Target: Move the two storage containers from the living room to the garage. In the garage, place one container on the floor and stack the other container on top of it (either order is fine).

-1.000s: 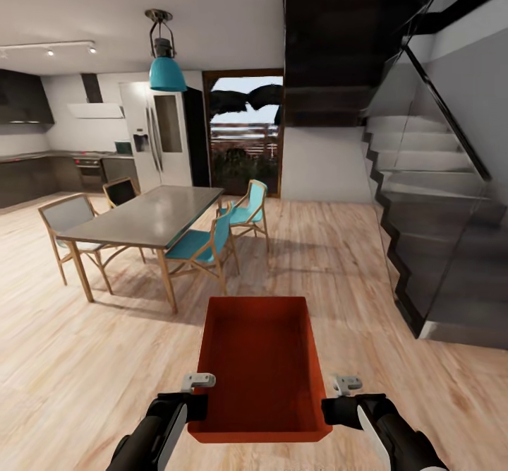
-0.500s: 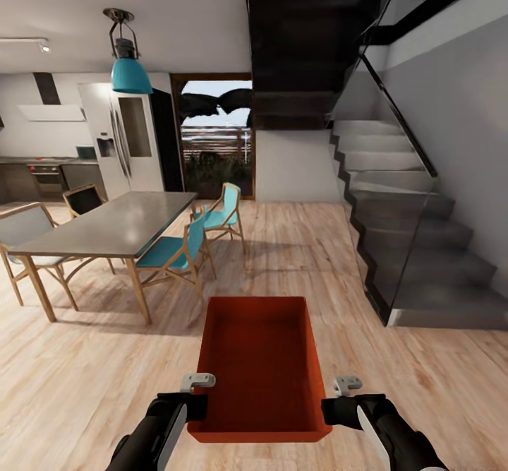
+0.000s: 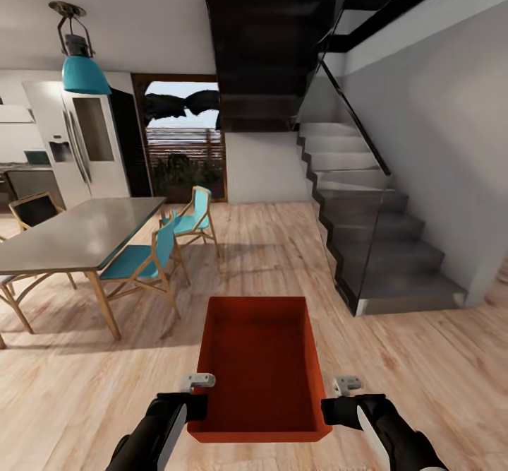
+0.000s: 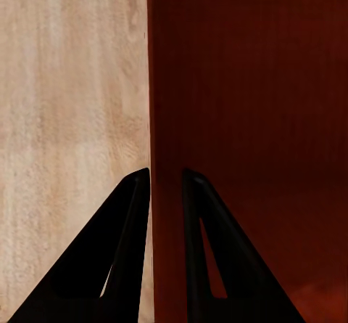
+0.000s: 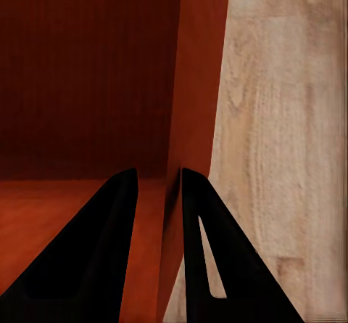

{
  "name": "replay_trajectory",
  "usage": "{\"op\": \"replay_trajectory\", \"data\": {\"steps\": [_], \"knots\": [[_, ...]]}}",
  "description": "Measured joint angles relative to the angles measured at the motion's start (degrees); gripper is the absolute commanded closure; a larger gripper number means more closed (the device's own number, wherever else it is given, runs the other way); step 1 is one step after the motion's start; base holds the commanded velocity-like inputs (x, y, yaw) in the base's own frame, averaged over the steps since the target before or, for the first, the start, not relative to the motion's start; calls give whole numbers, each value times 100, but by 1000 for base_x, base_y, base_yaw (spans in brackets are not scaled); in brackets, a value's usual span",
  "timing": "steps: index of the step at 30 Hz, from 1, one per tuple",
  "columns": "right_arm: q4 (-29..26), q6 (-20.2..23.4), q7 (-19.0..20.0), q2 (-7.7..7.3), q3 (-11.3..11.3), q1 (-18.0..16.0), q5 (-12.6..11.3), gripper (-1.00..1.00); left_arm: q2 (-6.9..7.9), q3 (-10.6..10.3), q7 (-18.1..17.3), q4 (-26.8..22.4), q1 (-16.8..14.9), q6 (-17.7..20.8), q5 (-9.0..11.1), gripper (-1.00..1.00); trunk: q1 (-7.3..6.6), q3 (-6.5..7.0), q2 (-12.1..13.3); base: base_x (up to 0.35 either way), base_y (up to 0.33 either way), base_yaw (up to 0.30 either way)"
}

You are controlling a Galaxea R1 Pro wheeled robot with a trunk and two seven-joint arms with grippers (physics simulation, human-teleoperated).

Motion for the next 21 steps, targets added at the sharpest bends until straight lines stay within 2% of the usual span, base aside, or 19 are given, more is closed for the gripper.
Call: {"op": "replay_trajectory", "data": {"steps": [5, 21], "knots": [[2, 5, 1, -6, 5, -1, -11, 100, -7, 3, 6, -1, 0, 9, -8, 100, -110, 90, 200, 0, 0, -180], [3, 14, 1, -8, 8, -1, -15, 100, -6, -8, 28, 0, 2, 17, 24, 100, -461, 378, 843, 0, 0, -7]]}}
